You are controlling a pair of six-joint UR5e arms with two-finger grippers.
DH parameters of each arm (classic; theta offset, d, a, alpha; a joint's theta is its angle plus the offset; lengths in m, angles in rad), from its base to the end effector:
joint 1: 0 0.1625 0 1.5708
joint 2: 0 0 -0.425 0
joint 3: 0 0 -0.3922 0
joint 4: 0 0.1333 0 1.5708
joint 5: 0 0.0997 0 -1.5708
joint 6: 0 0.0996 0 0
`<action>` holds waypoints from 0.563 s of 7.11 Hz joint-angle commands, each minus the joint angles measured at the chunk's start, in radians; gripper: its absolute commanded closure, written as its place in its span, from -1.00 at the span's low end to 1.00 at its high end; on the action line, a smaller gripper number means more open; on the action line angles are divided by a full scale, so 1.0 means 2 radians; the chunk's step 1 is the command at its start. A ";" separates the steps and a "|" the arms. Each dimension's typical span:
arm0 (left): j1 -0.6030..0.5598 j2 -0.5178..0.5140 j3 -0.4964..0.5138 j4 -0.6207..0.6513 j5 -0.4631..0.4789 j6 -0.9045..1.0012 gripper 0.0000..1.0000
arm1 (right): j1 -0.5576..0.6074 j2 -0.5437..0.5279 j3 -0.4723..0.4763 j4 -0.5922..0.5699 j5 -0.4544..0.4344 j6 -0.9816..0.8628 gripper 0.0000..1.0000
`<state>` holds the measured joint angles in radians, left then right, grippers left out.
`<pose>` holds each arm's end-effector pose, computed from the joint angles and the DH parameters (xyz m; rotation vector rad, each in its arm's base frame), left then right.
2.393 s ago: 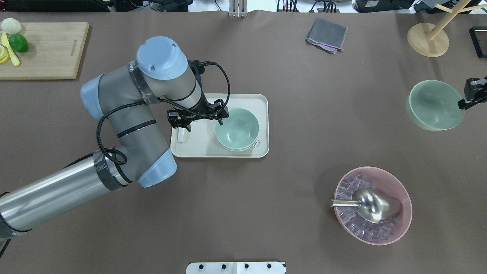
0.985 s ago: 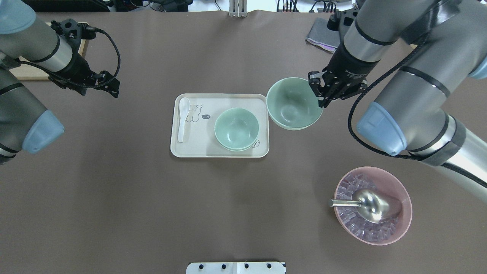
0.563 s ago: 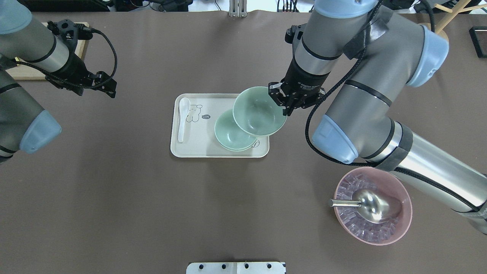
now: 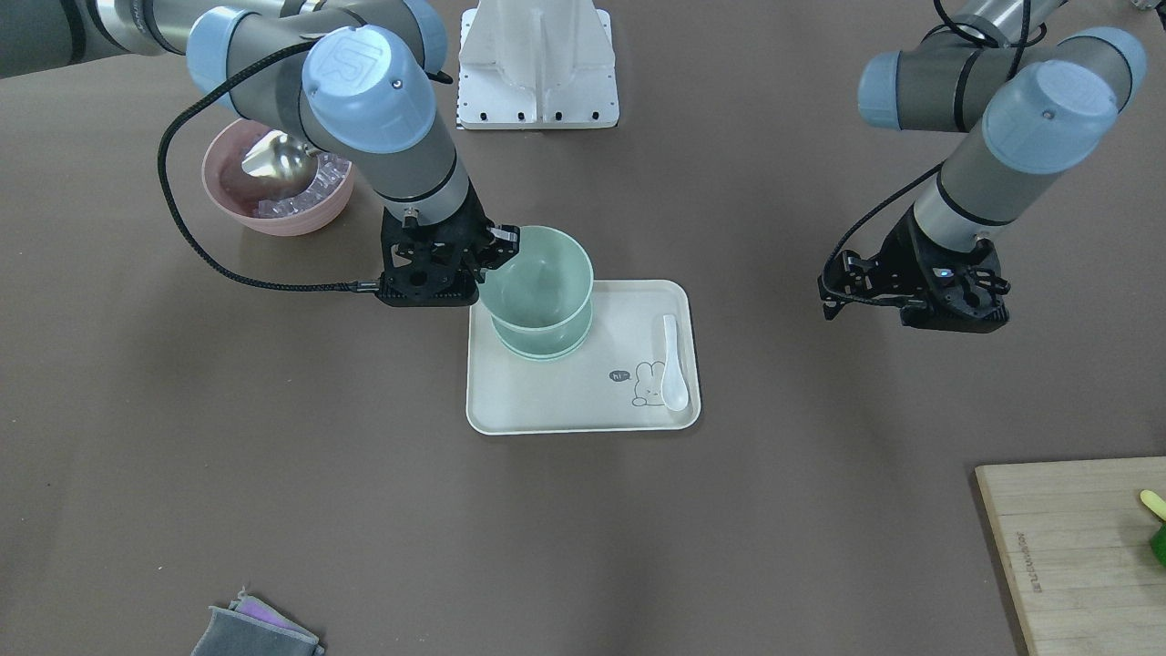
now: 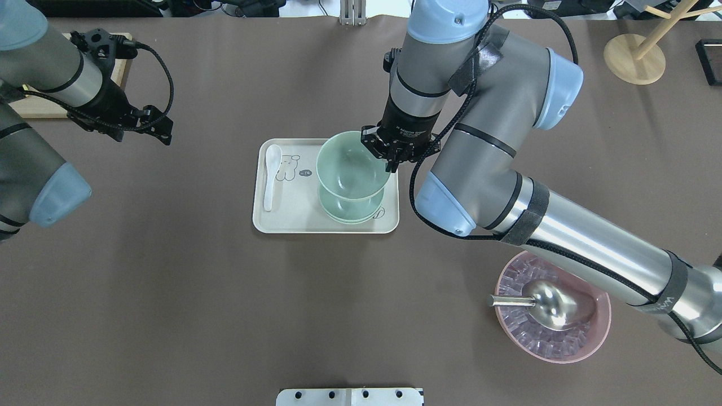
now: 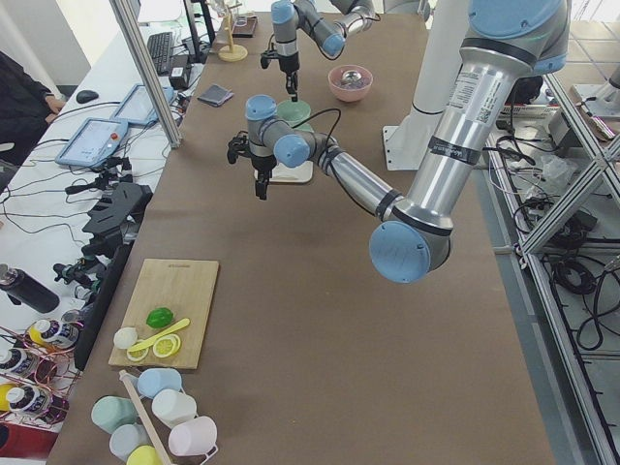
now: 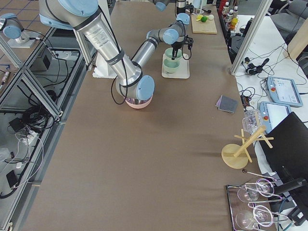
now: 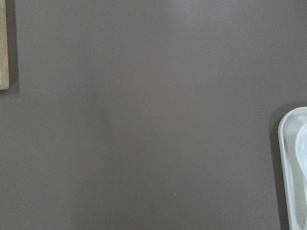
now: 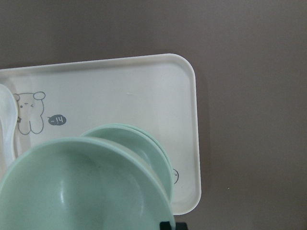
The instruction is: Stack green bowls together
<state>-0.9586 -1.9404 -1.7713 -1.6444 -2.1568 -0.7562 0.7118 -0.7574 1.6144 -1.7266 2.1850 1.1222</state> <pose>0.2884 -0.5468 0.3537 0.1267 0.8319 0.0531 -0.4761 -0.5110 0.1559 -0.1199 -0.8884 0.0301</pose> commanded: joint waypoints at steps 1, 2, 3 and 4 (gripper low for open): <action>0.001 0.000 0.001 0.000 0.000 0.000 -0.94 | -0.010 0.001 -0.012 0.001 -0.005 0.000 1.00; 0.001 0.000 0.001 0.000 0.001 0.000 -0.94 | -0.013 0.001 -0.014 0.001 -0.009 0.000 1.00; 0.001 0.000 0.002 0.000 0.001 0.000 -0.94 | -0.013 0.001 -0.021 0.007 -0.009 -0.002 1.00; 0.001 0.000 0.002 0.000 0.000 0.000 -0.94 | -0.013 0.001 -0.034 0.027 -0.009 0.000 1.00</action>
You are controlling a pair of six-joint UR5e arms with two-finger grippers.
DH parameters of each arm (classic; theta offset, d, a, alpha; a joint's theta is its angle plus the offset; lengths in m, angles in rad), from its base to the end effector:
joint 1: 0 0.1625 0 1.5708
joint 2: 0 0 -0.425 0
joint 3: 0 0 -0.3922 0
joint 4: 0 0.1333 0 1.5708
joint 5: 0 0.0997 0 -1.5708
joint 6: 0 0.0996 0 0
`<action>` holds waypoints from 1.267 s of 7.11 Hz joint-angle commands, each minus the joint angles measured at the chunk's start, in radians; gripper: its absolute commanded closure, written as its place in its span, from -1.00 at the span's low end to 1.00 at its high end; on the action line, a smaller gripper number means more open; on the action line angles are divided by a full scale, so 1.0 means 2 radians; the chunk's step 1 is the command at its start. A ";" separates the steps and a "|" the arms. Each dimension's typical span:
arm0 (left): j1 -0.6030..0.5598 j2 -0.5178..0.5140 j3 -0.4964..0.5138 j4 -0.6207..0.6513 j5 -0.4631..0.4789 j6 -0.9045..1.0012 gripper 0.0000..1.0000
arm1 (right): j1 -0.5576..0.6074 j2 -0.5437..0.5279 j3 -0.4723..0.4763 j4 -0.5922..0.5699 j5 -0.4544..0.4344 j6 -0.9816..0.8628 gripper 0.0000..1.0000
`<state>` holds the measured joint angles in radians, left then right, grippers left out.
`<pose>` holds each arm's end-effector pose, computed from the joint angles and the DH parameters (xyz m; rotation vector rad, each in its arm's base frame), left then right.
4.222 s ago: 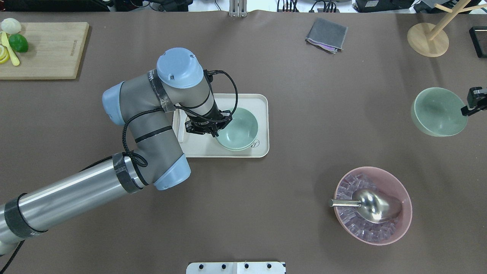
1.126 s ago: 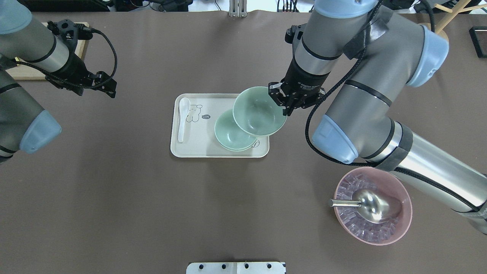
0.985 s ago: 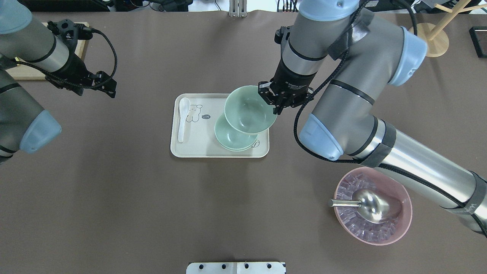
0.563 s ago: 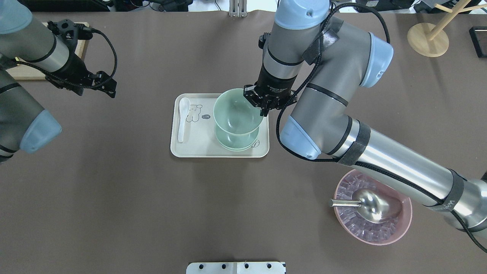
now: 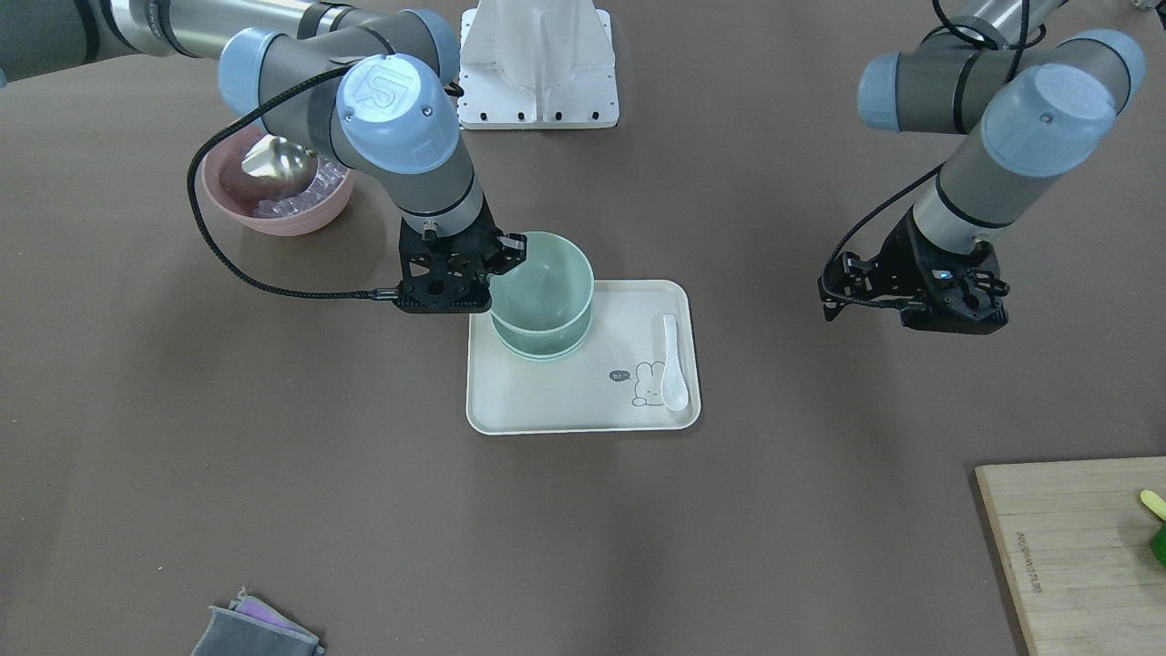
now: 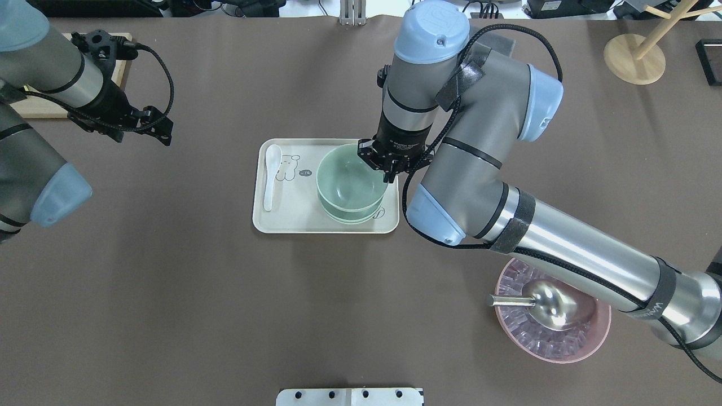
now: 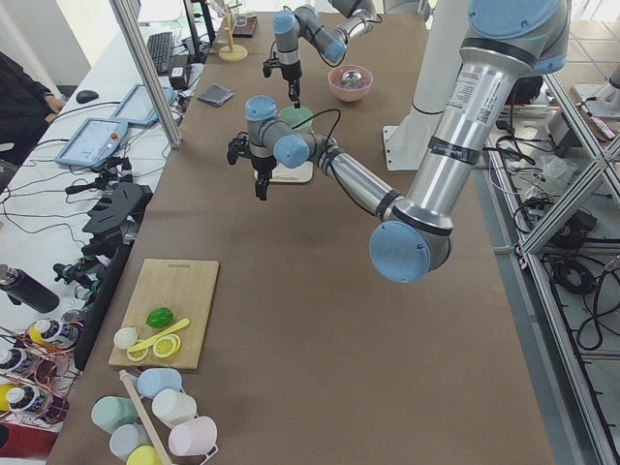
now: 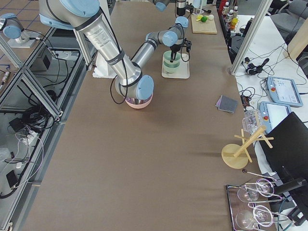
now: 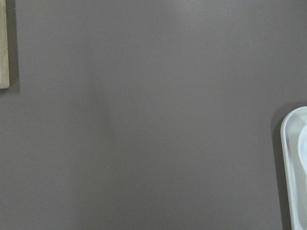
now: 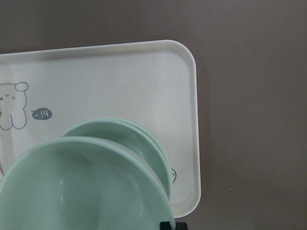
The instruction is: Stack green bowls together
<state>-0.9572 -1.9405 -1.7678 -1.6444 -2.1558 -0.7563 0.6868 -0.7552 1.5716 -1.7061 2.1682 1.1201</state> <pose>0.2895 -0.5471 0.3553 0.1241 0.8294 0.0530 -0.4980 -0.5083 0.1692 -0.1276 -0.8639 0.0175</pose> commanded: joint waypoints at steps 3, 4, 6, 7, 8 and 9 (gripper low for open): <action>0.000 0.000 0.000 0.000 0.000 0.000 -0.94 | -0.004 0.003 -0.020 0.020 -0.001 0.001 1.00; 0.000 0.000 0.000 0.000 0.000 0.000 -0.94 | -0.005 0.003 -0.023 0.021 -0.001 0.001 1.00; 0.001 0.000 0.000 0.000 0.000 0.000 -0.94 | -0.006 0.003 -0.026 0.021 -0.002 0.000 1.00; 0.001 0.000 0.001 0.000 0.000 0.000 -0.94 | -0.007 0.005 -0.026 0.021 -0.002 0.000 1.00; 0.001 0.000 0.001 0.000 0.000 0.000 -0.94 | -0.007 0.005 -0.029 0.021 -0.002 0.000 1.00; 0.001 0.000 0.002 0.000 0.000 0.000 -0.94 | -0.008 0.005 -0.030 0.022 -0.002 -0.001 1.00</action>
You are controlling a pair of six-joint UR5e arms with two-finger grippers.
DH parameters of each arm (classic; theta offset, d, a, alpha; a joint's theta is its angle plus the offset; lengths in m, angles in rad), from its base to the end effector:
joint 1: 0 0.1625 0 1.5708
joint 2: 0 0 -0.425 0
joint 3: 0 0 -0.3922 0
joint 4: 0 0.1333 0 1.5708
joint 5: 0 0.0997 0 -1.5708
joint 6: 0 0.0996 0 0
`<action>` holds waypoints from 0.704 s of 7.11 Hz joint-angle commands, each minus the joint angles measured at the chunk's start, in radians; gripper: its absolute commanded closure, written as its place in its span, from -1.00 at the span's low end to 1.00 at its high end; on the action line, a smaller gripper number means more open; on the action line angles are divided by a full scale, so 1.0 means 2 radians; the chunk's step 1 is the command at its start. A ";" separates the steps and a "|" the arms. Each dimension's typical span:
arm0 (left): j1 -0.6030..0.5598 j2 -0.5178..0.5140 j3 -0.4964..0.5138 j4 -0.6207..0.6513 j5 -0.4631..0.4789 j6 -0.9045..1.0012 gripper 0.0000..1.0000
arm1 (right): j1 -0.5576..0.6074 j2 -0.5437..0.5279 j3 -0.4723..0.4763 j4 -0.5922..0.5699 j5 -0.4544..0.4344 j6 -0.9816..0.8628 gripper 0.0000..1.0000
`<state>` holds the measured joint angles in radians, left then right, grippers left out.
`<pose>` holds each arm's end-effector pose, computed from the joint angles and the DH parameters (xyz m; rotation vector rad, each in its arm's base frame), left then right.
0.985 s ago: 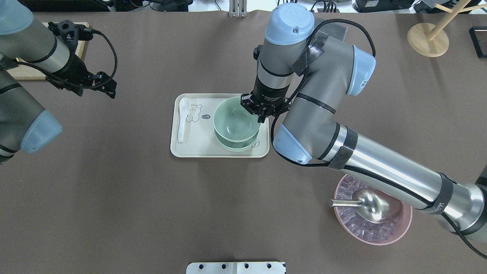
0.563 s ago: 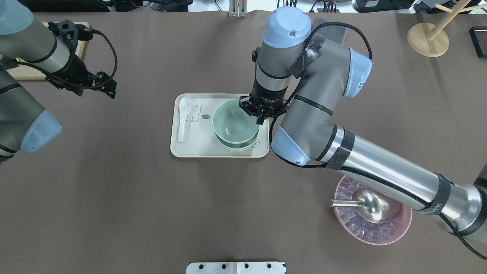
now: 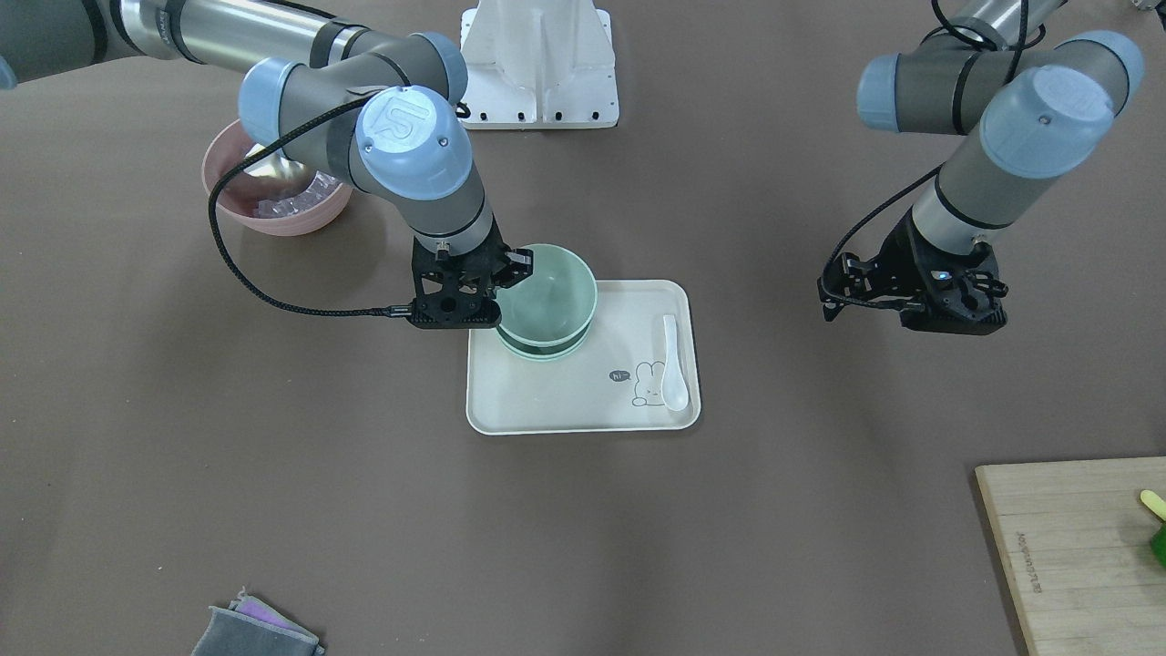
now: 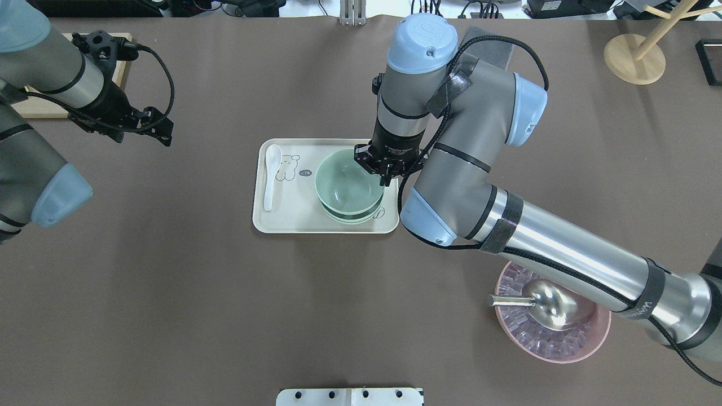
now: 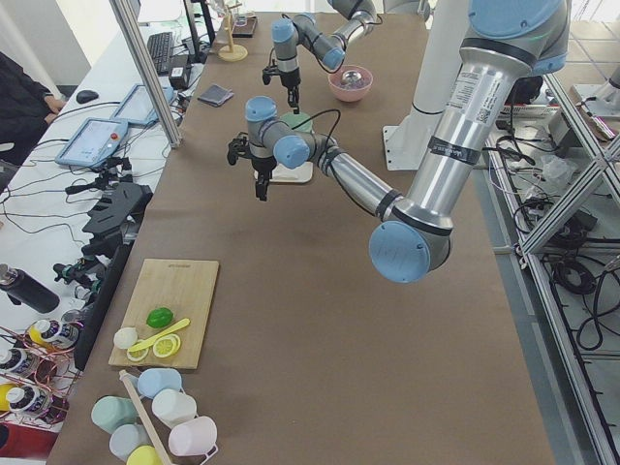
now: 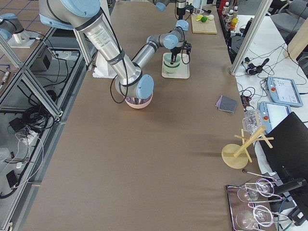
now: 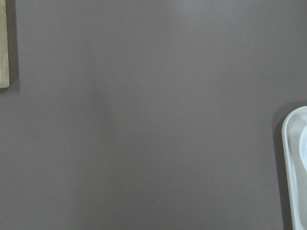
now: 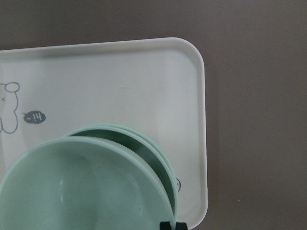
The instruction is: Stack green bowls together
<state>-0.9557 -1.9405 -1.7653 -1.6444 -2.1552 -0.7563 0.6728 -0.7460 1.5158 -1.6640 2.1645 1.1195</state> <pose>0.2906 -0.5471 0.3564 0.1219 0.8277 0.0534 -0.5172 -0.5113 0.1799 -0.1328 -0.8579 0.0066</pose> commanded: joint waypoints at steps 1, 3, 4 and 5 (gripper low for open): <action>0.001 0.000 0.001 0.000 0.000 0.000 -0.94 | -0.002 0.000 -0.002 0.000 0.000 -0.001 1.00; 0.001 0.000 0.001 0.000 0.000 0.000 -0.94 | -0.006 -0.002 -0.006 0.014 -0.007 0.000 1.00; 0.001 0.000 0.001 0.000 0.000 0.000 -0.94 | -0.006 -0.001 -0.013 0.021 -0.007 0.000 1.00; 0.001 0.000 0.001 0.000 0.000 0.000 -0.94 | -0.006 -0.002 -0.013 0.021 -0.007 0.000 1.00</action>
